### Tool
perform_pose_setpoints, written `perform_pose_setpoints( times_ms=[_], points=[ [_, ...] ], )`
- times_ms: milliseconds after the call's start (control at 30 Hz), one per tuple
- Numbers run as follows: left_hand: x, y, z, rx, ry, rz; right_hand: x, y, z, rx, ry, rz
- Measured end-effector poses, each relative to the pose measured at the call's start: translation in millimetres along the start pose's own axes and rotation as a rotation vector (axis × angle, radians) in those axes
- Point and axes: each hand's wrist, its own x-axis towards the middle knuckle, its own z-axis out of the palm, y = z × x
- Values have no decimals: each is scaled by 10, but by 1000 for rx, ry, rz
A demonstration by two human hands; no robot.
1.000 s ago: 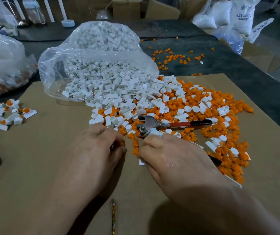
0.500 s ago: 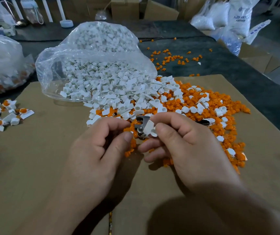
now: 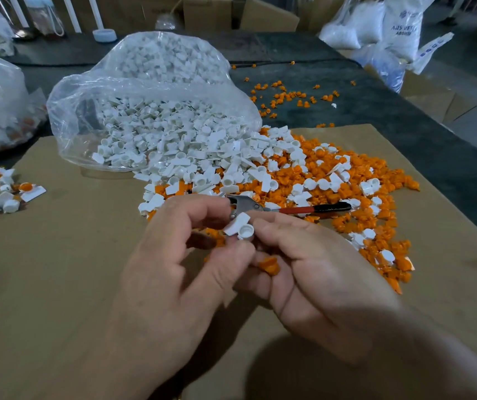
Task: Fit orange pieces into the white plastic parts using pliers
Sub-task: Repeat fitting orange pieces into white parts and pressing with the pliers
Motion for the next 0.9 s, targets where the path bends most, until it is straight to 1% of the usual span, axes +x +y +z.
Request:
perform_pose_setpoints(
  times_ms=[100, 200, 300, 433, 533, 667, 767, 833, 900],
  points=[
    [19, -22, -23, -107, 27, -84, -23, -12, -16, 17, -30, 42],
    [32, 15, -39, -226, -37, -163, -39, 5, -18, -76, -33, 73],
    [41, 27, -44, -342, -40, -232, -43, 24, -12, -165, -25, 73],
    [43, -73, -72, -398, 14, -325, -40, 11, -46, -115, -94, 71],
    [58, -176, -147, -462, 130, -425, -38, -15, -81, -13, -136, 31],
    [93, -153, -183, -531, 137, -424, -31, -35, -102, -19, -211, 23],
    [66, -128, -148, -557, 116, -425, -33, -30, -117, -20, -200, 27],
    [44, -140, -136, -560, 114, -438, -33, -13, -112, -76, -201, 5],
    [33, -148, -135, -571, 113, -442, -31, 1, -121, -191, -185, -47]
  ],
)
